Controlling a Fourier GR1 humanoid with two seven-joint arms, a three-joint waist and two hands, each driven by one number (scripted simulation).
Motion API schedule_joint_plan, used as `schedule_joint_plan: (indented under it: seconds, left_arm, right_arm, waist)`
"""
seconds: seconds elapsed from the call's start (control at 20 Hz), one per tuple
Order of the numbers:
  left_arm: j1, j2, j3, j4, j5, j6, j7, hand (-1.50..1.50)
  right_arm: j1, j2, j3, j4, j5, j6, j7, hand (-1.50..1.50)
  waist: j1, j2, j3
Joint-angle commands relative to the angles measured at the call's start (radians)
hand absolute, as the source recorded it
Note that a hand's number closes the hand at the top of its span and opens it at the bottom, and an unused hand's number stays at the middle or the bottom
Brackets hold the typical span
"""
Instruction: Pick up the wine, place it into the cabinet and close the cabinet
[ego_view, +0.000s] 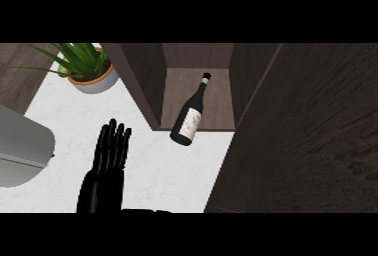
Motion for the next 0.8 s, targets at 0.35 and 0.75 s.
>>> schedule_joint_plan:
  seconds: [0.35,0.75]
  left_arm:
    - [0.200,0.187,0.158,-0.169,0.108,-0.136,-0.029,-1.50]
    - [0.310,0.292,0.306,-0.226,0.235,-0.269,-0.039,-1.50]
  right_arm:
    - [-0.102,0.073,0.282,-0.153,0.054,-0.060,0.201,1.50]
    - [-0.278,0.233,0.371,0.020,0.087,-0.168,0.278,1.50]
  waist:
    - [0.004,-0.001,-0.004]
    - [0.034,-0.004,-0.007]
